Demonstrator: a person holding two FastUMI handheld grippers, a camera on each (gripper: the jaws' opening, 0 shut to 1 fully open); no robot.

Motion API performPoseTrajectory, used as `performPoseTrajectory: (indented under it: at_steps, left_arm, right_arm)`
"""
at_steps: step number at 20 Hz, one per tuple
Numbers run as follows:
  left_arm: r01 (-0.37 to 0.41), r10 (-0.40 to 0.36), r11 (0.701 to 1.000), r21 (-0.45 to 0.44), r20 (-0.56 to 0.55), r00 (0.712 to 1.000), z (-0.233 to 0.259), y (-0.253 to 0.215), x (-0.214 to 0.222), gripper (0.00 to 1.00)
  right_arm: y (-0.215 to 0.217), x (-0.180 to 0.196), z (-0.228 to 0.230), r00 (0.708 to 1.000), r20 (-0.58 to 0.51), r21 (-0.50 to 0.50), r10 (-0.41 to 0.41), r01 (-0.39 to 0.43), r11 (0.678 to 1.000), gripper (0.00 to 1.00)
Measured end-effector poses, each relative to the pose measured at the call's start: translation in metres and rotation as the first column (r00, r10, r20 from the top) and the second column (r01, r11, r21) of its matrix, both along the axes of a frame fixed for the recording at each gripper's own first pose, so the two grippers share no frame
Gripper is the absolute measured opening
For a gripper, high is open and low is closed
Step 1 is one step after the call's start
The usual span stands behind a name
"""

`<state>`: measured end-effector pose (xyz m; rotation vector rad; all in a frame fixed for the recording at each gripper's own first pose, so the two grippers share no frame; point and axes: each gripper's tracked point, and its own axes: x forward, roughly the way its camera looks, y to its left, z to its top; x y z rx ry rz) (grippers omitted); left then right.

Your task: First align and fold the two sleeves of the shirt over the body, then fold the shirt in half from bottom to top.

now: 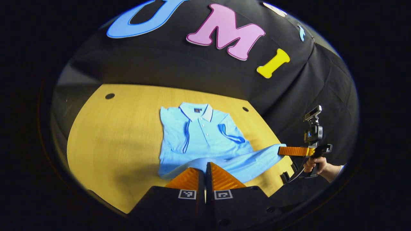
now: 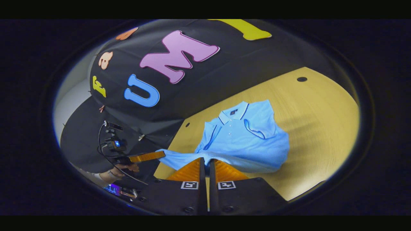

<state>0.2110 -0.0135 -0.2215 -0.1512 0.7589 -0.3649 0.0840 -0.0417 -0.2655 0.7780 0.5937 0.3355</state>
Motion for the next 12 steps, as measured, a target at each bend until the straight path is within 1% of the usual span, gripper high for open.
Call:
performPoseTrajectory:
  at_steps: [3, 5, 7, 9, 12]
  left_arm:
    - [-0.013, 0.011, 1.0, 0.028, 0.043, 0.999, 0.01, 0.001, 0.047, 0.06]
    - [-0.02, 0.018, 0.998, 0.057, 0.052, 0.999, 0.012, 0.001, 0.075, 0.06]
    - [-0.038, 0.033, 0.997, 0.061, 0.086, 0.996, 0.017, 0.0, 0.105, 0.06]
    - [-0.072, 0.067, 0.996, 0.056, 0.098, 0.993, 0.018, 0.002, 0.136, 0.06]
    - [-0.128, 0.116, 0.986, 0.11, 0.11, 0.987, 0.005, 0.016, 0.194, 0.06]
  right_arm:
    - [-0.014, 0.044, 0.012, 0.999, 0.049, -0.053, 0.022, -0.019, 0.998, 0.07]
    - [-0.024, 0.079, 0.019, 0.997, 0.078, -0.043, 0.004, 0.0, 0.999, 0.07]
    - [-0.038, 0.117, 0.023, 0.995, 0.098, -0.055, -0.017, 0.023, 0.998, 0.07]
    - [-0.053, 0.153, 0.019, 0.994, 0.107, -0.091, -0.034, 0.044, 0.995, 0.07]
    - [-0.07, 0.207, 0.002, 0.994, 0.094, -0.124, -0.061, 0.072, 0.99, 0.07]
